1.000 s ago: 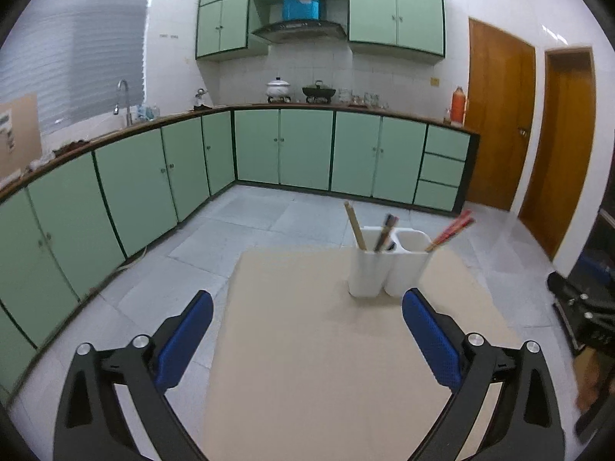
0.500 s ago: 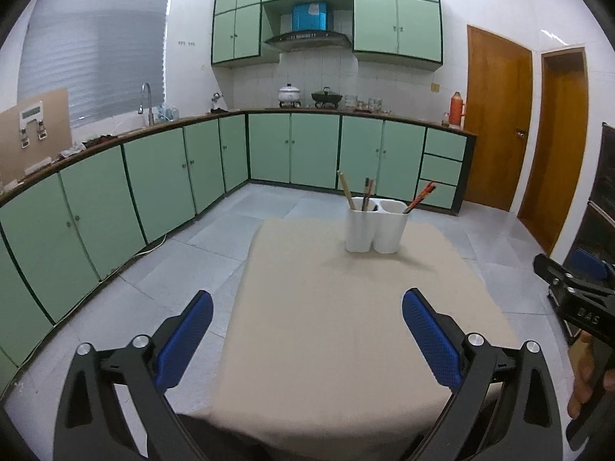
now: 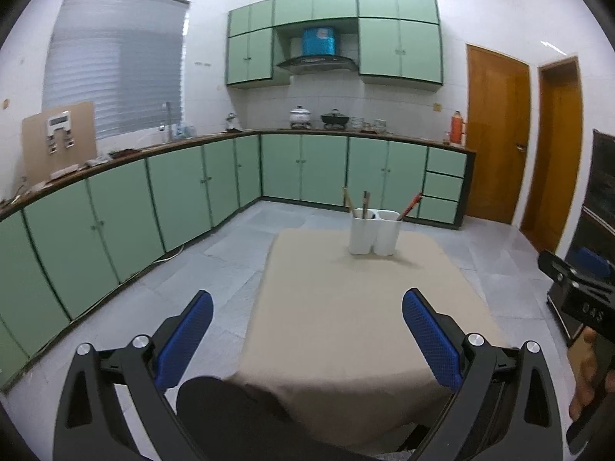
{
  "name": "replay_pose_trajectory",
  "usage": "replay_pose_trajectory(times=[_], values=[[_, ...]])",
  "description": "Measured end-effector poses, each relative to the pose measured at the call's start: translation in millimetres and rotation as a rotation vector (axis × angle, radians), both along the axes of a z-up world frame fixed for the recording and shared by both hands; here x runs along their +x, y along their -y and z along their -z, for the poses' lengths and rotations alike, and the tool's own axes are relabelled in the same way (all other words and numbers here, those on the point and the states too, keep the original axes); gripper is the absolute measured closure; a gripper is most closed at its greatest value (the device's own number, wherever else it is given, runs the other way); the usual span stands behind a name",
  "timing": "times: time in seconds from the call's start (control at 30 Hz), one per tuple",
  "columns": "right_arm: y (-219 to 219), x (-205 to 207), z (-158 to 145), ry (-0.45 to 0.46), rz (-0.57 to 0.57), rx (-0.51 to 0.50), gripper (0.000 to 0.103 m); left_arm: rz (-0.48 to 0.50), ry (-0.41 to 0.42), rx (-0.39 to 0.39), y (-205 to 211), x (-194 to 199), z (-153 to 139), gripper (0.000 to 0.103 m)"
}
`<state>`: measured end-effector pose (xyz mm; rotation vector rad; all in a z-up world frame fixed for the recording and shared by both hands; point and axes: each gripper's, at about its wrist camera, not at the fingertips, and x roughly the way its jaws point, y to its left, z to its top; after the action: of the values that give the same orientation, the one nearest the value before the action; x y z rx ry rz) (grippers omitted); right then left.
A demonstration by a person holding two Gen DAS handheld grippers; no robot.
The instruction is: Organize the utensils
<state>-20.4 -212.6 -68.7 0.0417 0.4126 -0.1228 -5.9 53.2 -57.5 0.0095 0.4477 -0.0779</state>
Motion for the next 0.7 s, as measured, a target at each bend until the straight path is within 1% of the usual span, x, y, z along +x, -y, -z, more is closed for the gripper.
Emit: replay_pose_trajectory(times=[0.1,0.23,0.47,0.7], values=[[-7,-14,-4,0.016,-0.004,-0.008,0.006,-0.051,0.019,-0.003,-7,-14,-6,0.006],[-10,-22,-6,0.029,-0.006,-0.015,0.006,-0.068,0.036,-0.024,-17,-30,-10,0.006],[-10,-19,-4,0.028,-0.012,-0.015,0.006,-0.075,0.016,-0.063,-22,-30,-11,0.006],[-6,-19,-6,0.034,-0.008,-0.002,0.006,-0.1,0.037,-0.039,-19,-34,-11,0.006]])
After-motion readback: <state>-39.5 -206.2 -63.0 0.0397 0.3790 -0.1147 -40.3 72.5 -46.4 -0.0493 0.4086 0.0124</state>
